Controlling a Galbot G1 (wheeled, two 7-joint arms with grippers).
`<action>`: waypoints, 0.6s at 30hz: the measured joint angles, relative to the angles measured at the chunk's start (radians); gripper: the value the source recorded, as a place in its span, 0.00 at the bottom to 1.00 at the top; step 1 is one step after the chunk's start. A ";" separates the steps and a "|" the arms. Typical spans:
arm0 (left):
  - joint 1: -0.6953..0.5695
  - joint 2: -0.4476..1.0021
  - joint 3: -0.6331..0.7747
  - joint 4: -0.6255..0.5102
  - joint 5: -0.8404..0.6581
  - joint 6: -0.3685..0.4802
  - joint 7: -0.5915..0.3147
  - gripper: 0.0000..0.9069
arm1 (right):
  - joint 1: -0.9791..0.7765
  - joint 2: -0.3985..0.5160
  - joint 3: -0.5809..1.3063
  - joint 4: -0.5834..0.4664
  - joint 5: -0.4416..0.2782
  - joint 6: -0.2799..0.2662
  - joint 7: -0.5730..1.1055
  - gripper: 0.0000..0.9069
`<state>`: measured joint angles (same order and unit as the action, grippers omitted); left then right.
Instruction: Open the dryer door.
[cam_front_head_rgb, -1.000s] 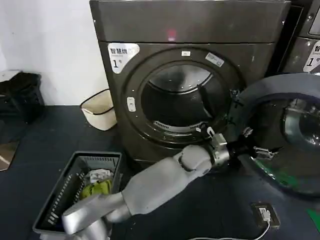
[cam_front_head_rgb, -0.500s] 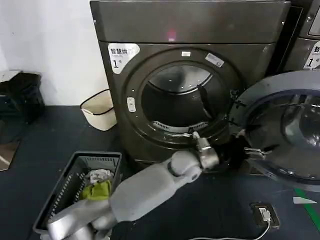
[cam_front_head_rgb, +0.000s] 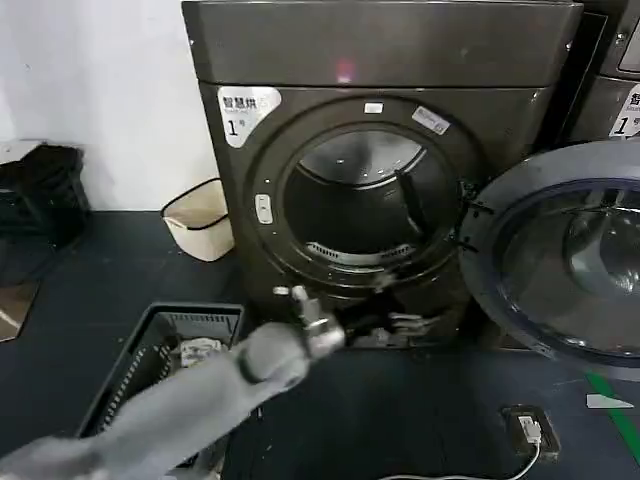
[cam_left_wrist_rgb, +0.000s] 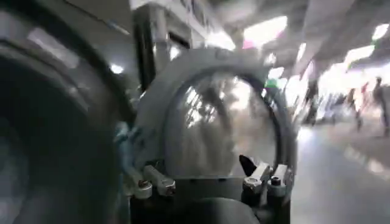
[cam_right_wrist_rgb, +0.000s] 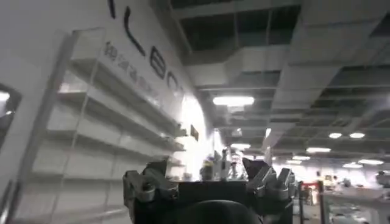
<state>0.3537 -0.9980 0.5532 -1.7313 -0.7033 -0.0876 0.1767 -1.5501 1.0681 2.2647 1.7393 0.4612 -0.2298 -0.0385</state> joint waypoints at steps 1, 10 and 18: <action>0.019 0.031 -0.012 -0.015 0.000 0.008 0.000 1.00 | 0.001 -0.004 0.001 -0.001 0.000 0.000 -0.002 1.00; 0.181 0.307 -0.129 -0.123 0.027 0.013 0.002 1.00 | 0.024 -0.027 0.003 0.007 -0.005 0.011 -0.005 1.00; 0.313 0.532 -0.274 -0.146 0.045 0.042 0.001 1.00 | 0.049 -0.055 0.030 0.009 -0.022 0.014 0.000 1.00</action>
<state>0.6667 -0.4663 0.2792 -1.8772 -0.6584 -0.0454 0.1776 -1.5009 1.0131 2.2947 1.7487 0.4395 -0.2160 -0.0383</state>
